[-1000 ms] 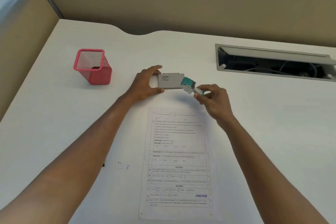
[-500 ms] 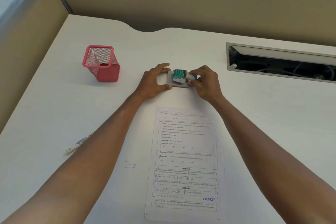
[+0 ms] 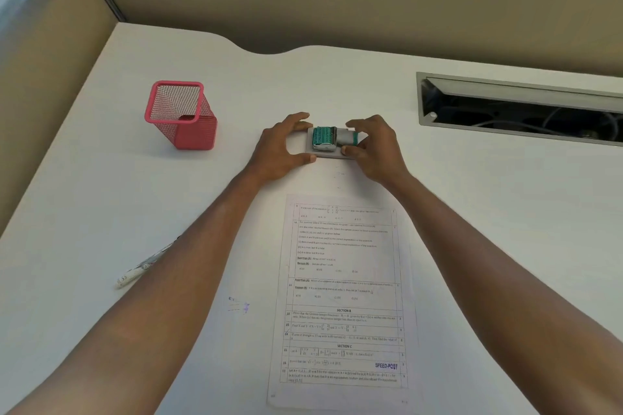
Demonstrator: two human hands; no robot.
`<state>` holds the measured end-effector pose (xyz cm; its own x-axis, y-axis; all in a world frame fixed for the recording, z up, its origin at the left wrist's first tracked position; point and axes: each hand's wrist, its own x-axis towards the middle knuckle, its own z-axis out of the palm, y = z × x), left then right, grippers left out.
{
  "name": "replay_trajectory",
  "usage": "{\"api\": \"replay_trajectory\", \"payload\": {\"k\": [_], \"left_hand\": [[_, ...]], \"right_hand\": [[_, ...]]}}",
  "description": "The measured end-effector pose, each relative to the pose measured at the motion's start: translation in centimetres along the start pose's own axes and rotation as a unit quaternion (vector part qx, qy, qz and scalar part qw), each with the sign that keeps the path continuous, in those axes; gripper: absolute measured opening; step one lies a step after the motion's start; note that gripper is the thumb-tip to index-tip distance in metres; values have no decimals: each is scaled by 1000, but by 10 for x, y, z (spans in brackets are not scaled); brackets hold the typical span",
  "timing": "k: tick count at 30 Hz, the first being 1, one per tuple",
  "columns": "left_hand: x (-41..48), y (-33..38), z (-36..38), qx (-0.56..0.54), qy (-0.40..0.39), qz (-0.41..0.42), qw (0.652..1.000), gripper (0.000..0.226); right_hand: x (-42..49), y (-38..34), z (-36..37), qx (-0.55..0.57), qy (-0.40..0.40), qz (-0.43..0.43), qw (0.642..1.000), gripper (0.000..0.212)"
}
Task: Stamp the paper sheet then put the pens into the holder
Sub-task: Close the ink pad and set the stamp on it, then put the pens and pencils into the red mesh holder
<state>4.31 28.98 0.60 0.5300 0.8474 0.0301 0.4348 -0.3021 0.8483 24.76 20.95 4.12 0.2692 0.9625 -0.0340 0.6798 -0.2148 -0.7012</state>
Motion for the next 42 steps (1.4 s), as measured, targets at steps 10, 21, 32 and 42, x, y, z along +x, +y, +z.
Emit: {"api": "replay_trajectory", "payload": {"k": [10, 21, 32, 42], "left_hand": [[-1, 0, 0, -16, 2, -4, 1000, 80], [-32, 22, -15, -26, 12, -11, 1000, 78], [-187, -5, -105, 61, 163, -112, 978, 17], [-214, -30, -138, 210, 79, -213, 951, 33]], "right_hand": [[-19, 17, -17, 16, 41, 46, 998, 44], [-121, 16, -23, 35, 113, 26, 993, 16], [-179, -72, 48, 73, -93, -16, 993, 11], [-173, -153, 132, 7, -174, -4, 985, 17]]}}
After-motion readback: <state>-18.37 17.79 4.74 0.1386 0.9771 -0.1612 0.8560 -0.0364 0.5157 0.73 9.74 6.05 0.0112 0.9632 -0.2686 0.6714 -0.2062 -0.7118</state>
